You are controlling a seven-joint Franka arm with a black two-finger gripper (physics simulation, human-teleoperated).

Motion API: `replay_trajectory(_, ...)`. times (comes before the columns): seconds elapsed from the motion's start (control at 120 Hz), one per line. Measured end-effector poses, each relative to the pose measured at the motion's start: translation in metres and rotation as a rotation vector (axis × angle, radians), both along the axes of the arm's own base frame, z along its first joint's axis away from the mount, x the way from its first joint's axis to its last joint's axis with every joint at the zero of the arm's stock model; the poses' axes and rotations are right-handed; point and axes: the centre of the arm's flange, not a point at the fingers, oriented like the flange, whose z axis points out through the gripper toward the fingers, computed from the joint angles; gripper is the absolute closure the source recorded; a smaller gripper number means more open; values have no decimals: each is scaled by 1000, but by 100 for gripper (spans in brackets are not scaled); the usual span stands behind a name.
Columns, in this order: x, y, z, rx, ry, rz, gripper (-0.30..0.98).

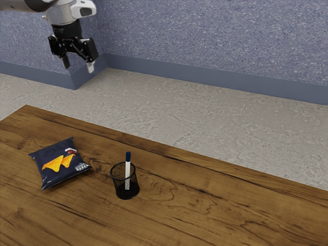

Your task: Take the marker out of the pen holder and place it to the left of the pen holder.

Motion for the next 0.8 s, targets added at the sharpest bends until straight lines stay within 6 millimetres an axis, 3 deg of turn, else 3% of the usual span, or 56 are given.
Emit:
replay_trajectory(0.242,2,-11,0,2,4,-43,0)
replay_trajectory(0.325,23,-28,-2,35,-31,-83,0)
replay_trajectory(0.4,55,-45,-40,63,-26,-121,0)
replay_trajectory(0.617,128,-31,-182,98,1,-135,0)
replay_trajectory(0.708,142,-36,-221,74,-11,-134,0)
replay_trajectory(0.8,141,-68,-257,60,-28,-177,0)
